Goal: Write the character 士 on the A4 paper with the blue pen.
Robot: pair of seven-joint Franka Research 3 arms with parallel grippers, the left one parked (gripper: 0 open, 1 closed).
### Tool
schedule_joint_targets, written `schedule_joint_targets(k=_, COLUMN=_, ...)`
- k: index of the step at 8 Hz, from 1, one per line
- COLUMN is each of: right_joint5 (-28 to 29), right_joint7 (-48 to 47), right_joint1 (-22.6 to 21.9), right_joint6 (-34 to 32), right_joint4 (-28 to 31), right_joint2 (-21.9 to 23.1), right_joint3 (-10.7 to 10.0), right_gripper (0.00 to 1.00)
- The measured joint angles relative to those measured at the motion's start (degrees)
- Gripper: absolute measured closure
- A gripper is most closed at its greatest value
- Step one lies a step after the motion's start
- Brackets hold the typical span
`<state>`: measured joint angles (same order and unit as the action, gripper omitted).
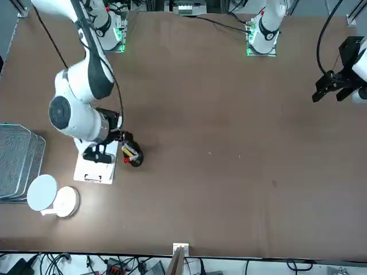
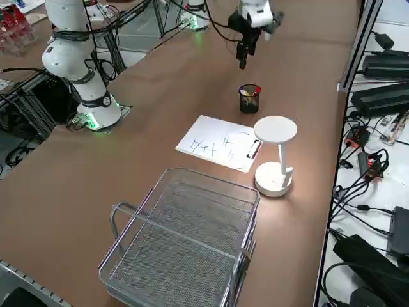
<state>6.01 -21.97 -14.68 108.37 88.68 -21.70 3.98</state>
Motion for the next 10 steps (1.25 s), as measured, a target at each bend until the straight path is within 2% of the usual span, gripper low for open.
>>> schedule_joint_targets(k=3, right_joint5=-5.7, right_joint7=0.0, right_joint1=-0.4, right_joint6=-1.2, right_joint4=-0.1, right_joint2=7.4, right_joint3=1.7, right_gripper=0.0)
schedule_joint_targets(k=5, right_joint5=-6.8, right_joint7=0.0, right_joint1=-0.6, right_joint6=-2.9, right_joint4=-0.1, right_joint2=11.3, right_joint3=2.7, right_gripper=0.0)
schedule_joint_targets(k=8, right_joint5=-7.3, right_joint7=6.1, right_joint1=1.6, right_joint6=-9.0, right_joint4=-0.1, right_joint2=16.5, right_joint3=1.5, right_gripper=0.0)
schedule_joint_targets(k=10, right_joint5=-7.2, right_joint7=9.8, right_joint1=3.8, right_joint6=-13.4, right_joint4=-0.1, right_joint2=19.6, right_joint3=-1.2, right_gripper=0.0)
